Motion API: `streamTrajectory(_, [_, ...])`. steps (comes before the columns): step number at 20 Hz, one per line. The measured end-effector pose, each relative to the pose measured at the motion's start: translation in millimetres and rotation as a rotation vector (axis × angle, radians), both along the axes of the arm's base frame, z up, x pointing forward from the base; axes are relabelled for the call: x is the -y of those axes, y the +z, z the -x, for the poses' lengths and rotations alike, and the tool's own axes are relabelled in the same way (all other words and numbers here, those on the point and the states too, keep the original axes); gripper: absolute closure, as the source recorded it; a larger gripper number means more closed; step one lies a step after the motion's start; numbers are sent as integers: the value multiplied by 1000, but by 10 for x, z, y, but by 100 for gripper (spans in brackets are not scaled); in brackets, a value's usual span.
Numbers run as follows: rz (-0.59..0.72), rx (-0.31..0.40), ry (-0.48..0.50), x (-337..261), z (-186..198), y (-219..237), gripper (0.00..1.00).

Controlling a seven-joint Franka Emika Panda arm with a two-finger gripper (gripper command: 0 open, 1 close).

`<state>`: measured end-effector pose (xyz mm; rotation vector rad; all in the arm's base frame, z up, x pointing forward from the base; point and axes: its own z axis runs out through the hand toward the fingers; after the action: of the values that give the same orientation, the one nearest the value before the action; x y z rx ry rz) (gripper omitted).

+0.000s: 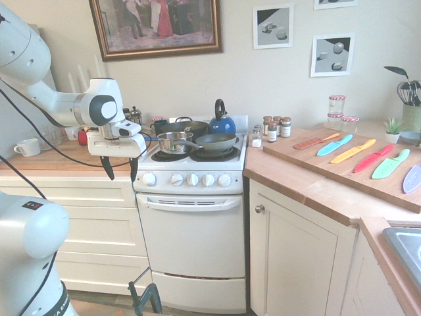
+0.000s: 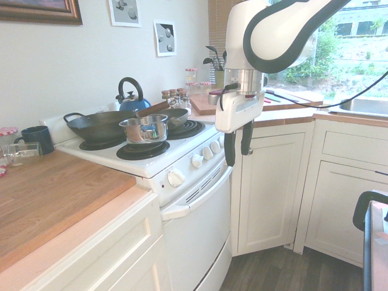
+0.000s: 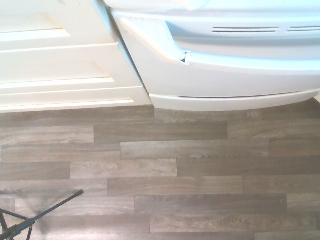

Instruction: Open the oven

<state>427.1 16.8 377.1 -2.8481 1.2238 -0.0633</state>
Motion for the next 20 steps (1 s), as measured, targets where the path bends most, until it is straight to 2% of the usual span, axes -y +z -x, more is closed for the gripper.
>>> streamTrajectory(3, [-1, -11, -24, 30, 18, -47, 0])
streamTrajectory(6, [27, -23, -132, 117, -29, -213, 0])
streamTrajectory(9, [109, 45, -235, 340, -224, -607, 0])
streamTrajectory(11, [119, 71, -280, 516, -352, -995, 0])
streamTrajectory(15, [114, 178, -288, 879, -681, -1555, 0])
streamTrajectory(20, [109, 234, -288, 920, -1192, -1663, 0])
